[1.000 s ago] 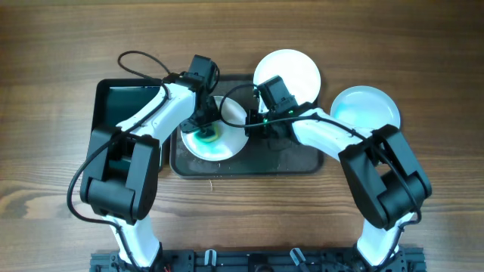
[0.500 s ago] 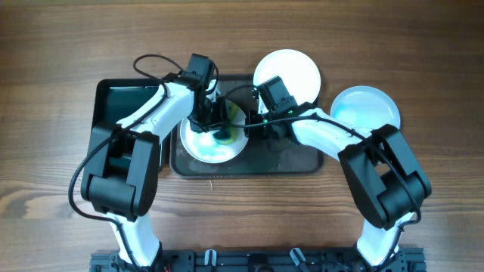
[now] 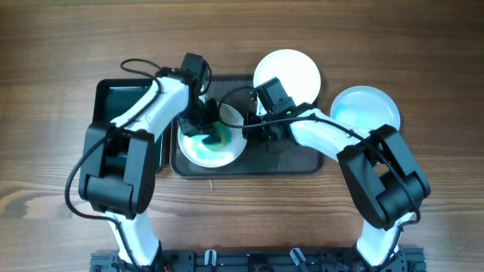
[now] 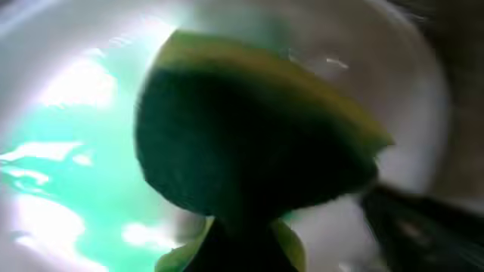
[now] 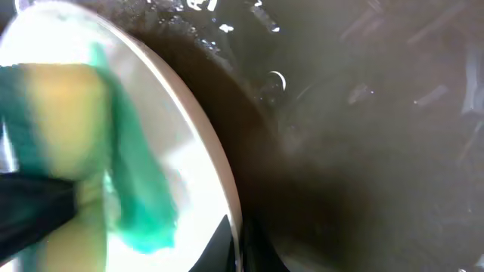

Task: Clean dirty plates on tray and stack at the side
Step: 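Lift the plate with right gripper and stack it on the side plate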

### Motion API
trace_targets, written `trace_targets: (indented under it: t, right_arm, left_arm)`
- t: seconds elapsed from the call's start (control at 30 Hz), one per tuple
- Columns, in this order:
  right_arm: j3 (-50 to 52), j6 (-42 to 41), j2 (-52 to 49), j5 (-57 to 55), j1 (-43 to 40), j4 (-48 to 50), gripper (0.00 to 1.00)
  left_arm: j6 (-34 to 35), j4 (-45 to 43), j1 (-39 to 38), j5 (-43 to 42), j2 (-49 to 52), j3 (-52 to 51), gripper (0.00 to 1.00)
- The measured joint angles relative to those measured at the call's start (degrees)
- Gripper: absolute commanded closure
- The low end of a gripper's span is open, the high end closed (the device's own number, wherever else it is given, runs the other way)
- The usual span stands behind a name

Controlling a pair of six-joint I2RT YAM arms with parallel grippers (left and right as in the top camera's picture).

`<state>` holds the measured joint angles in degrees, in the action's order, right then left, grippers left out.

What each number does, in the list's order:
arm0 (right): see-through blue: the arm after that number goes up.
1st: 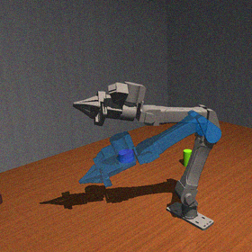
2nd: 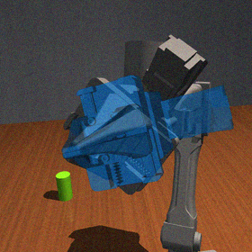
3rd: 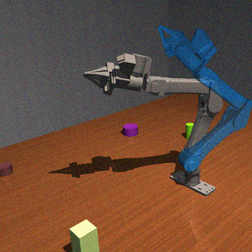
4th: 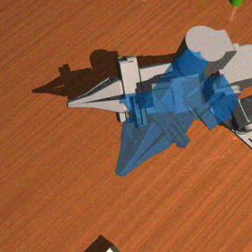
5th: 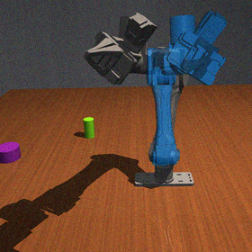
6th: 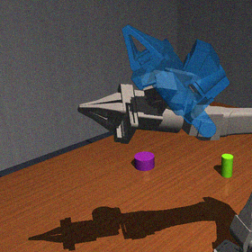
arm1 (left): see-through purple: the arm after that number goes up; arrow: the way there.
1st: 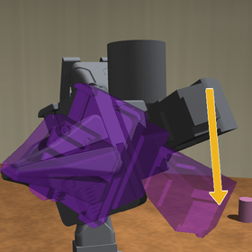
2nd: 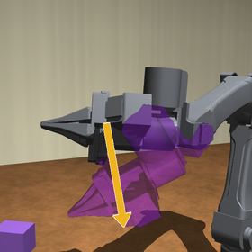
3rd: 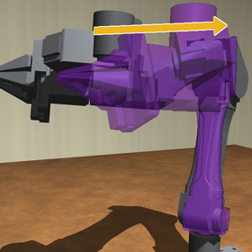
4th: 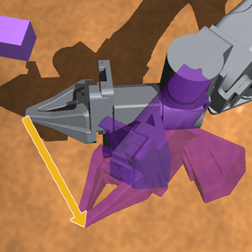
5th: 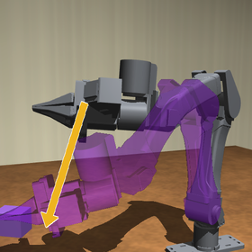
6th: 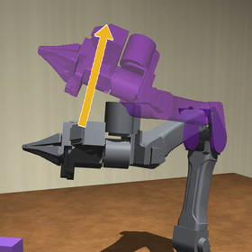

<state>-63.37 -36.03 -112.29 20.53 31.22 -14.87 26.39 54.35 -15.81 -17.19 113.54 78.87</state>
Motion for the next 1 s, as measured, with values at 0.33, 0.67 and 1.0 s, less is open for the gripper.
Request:
trace_targets:
  t: [0.33,0.67,1.0]
  right_arm:
    - [-2.80,1.90,3.82,-8.79,-0.11,-13.62,0.96]
    - [-4.81,11.26,22.56,-48.24,10.36,-24.24,0.96]
    - [-5.03,20.15,25.57,-82.60,21.27,-24.96,0.96]
  left_arm:
    - [-3.89,12.24,7.76,0.24,-1.75,23.52,0.96]
    - [-3.37,13.20,7.63,5.68,-2.21,23.63,0.96]
    - [-3.37,12.92,7.08,5.86,-2.21,23.63,0.96]
